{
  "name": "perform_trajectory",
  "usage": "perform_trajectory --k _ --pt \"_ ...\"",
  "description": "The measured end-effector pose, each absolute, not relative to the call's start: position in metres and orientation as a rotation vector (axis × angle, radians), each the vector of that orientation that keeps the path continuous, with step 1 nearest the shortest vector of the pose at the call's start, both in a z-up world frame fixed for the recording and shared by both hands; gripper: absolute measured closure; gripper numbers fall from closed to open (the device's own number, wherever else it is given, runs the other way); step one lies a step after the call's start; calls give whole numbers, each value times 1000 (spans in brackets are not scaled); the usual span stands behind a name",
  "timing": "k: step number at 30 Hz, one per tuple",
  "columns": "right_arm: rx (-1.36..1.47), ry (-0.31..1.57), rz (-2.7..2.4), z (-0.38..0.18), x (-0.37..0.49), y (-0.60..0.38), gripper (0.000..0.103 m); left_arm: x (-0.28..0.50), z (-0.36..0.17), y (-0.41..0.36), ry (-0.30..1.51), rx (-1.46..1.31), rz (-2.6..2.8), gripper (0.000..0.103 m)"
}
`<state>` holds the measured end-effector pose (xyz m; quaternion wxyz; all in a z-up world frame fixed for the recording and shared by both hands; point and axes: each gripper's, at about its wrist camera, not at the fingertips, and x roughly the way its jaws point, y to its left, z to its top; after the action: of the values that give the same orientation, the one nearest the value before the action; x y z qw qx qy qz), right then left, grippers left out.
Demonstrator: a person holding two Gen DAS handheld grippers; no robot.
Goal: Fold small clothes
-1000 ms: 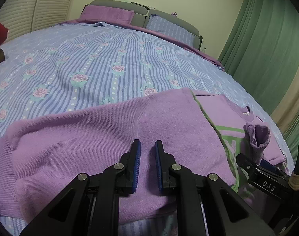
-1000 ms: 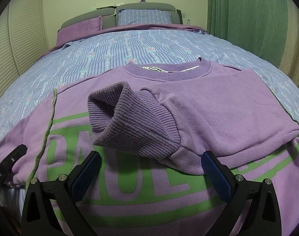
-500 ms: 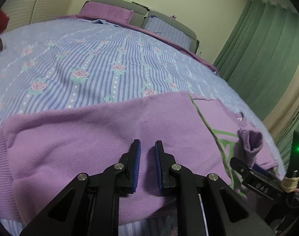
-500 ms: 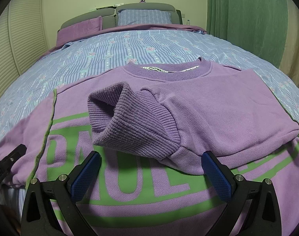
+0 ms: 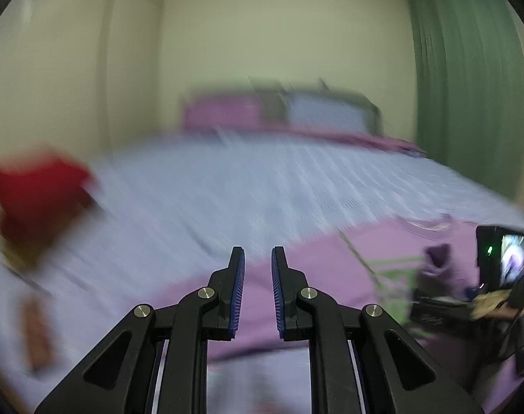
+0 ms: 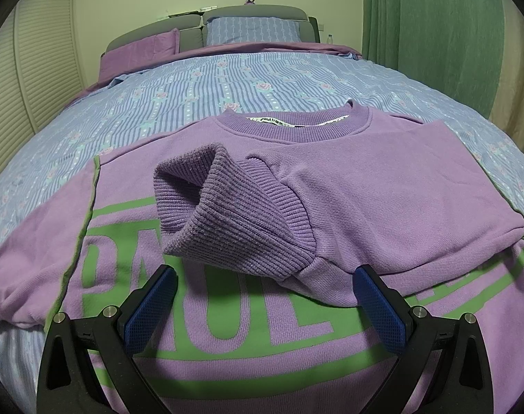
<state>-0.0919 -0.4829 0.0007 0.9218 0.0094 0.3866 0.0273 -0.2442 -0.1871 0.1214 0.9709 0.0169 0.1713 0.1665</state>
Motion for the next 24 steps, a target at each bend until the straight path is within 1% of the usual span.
perform_trajectory --k 3,6,9,12,15,17,20,22,23,24 --pt "19 794 56 1 -92 -483 0 -288 128 -225 112 265 383 87" --pt "19 794 56 1 -92 -483 0 -318 114 -259 -125 502 413 87" --pt "20 794 56 0 -92 -483 0 -332 84 -288 -386 805 440 87" --pt "19 794 56 0 -92 -483 0 -325 52 -292 -629 1061 470 87" --pt "19 794 56 1 -92 -483 0 -296 34 -279 -747 1177 501 87" --pt "17 793 55 0 -92 -483 0 -278 21 -270 -787 1216 494 87" --pt "14 793 53 1 -92 -482 0 -249 -4 -263 -805 1266 500 87" --pt "14 793 53 1 -92 -482 0 -235 -11 -261 -820 1228 515 87" --pt "14 793 53 1 -92 -482 0 -229 -12 -260 -858 1221 544 87" --pt "14 793 53 1 -92 -482 0 -221 -16 -259 -955 1215 565 87"
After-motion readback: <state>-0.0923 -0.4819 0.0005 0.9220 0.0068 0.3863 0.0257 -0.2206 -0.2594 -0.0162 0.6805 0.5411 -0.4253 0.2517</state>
